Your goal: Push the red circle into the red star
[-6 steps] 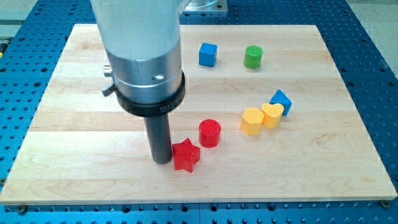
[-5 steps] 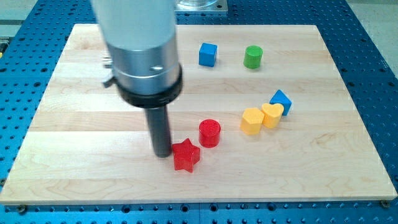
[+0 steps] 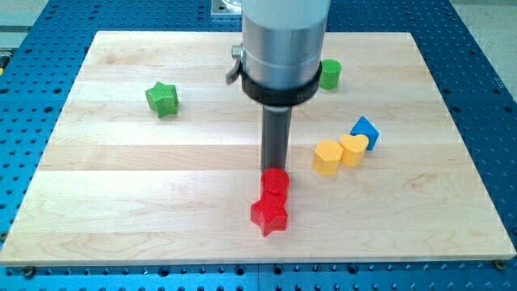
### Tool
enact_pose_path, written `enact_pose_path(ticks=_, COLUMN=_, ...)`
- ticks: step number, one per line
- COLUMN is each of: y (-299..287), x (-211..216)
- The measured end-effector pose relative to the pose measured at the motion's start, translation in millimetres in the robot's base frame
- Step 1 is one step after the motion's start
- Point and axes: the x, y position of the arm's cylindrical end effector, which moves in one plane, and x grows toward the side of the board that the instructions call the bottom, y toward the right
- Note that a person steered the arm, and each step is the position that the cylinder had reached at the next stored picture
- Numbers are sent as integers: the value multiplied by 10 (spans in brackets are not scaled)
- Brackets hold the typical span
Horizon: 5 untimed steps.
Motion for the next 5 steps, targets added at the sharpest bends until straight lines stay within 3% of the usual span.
enact_pose_path(ticks=1, y=-103, x=34)
enact_pose_path(ticks=3, y=-996, x=-233)
enact_pose_path(ticks=4, y=-746, x=-738)
enact_pose_path(ticks=5, y=-117, x=-1331)
